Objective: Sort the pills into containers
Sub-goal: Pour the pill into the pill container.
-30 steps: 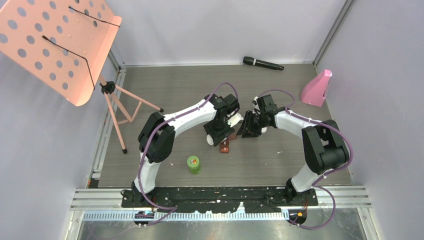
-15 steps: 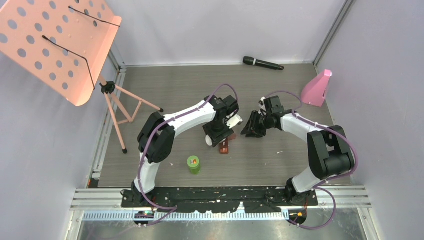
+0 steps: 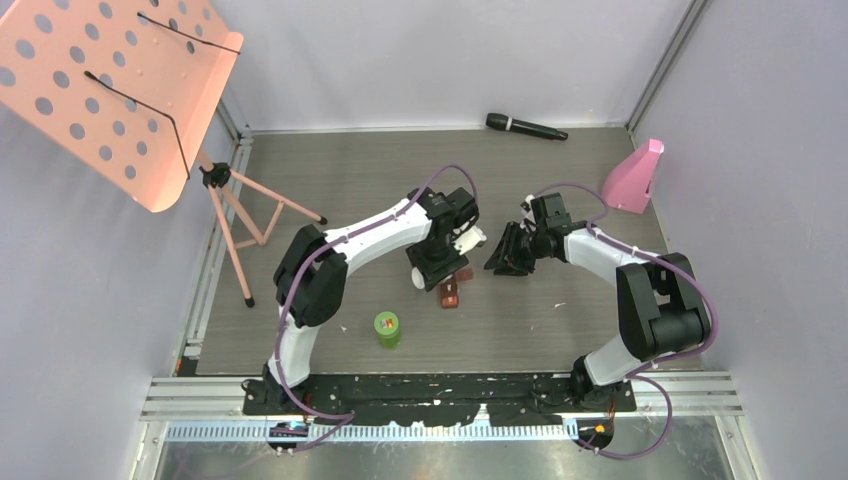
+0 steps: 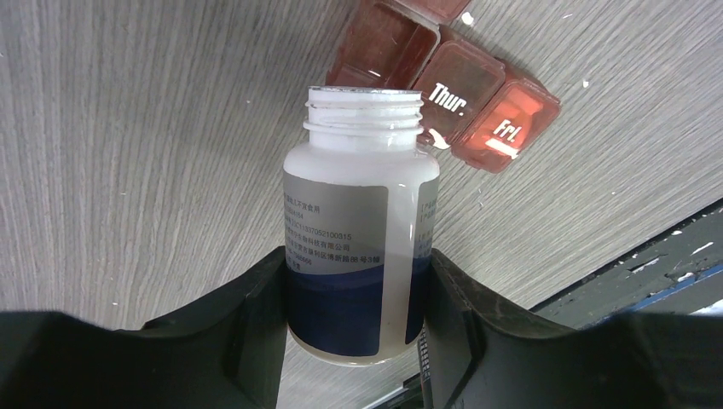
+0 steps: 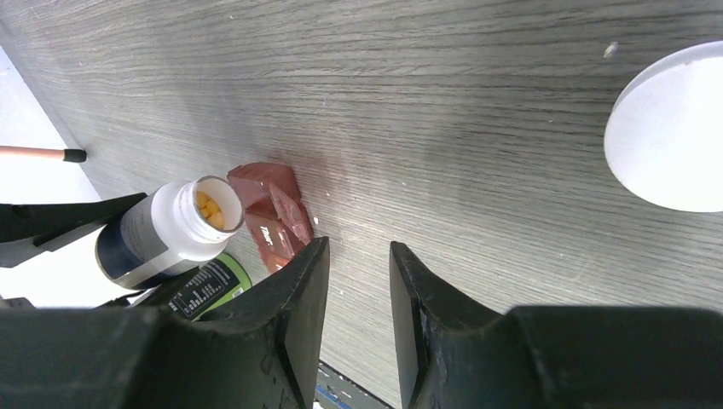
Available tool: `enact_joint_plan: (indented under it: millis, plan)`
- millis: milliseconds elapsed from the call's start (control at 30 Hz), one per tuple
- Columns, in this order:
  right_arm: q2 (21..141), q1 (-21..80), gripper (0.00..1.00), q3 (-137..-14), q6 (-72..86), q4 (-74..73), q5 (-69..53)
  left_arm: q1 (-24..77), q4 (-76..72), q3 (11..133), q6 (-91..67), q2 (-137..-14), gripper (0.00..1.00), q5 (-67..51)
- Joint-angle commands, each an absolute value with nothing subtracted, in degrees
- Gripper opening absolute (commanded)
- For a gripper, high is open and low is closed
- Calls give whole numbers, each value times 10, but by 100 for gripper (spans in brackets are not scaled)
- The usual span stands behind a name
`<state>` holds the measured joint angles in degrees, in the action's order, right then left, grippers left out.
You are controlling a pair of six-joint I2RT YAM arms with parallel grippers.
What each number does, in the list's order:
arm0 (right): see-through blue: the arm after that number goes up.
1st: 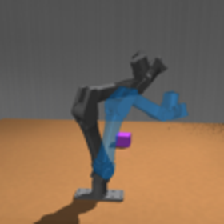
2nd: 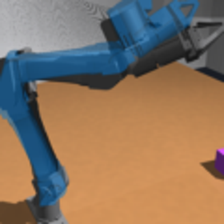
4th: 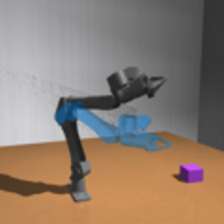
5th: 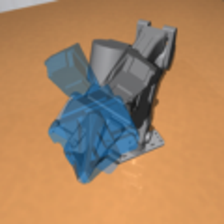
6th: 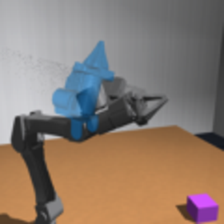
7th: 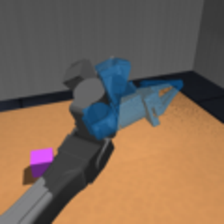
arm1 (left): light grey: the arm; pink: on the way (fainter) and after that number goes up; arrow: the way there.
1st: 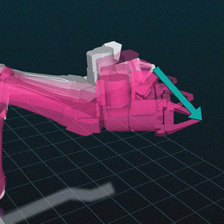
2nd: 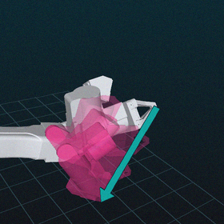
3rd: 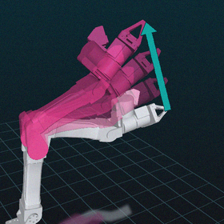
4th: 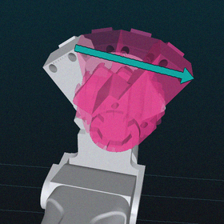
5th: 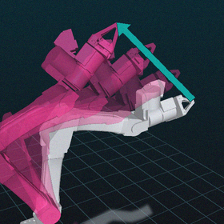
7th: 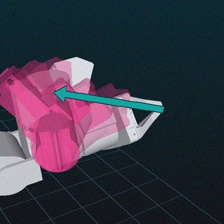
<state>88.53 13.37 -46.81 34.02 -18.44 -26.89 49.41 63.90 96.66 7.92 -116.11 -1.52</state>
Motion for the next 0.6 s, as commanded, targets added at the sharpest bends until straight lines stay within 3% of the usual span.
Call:
enact_joint_plan:
  millis: [0, 567]
  plan:
    - [876, 132, 39, -464, 341, -176, -263, 500, 664, 1006, 74, -1150, 0, -13]
    - [898, 132, 37, -459, 336, -169, -267, 509, 707, 1043, 68, -1188, 0, -23]
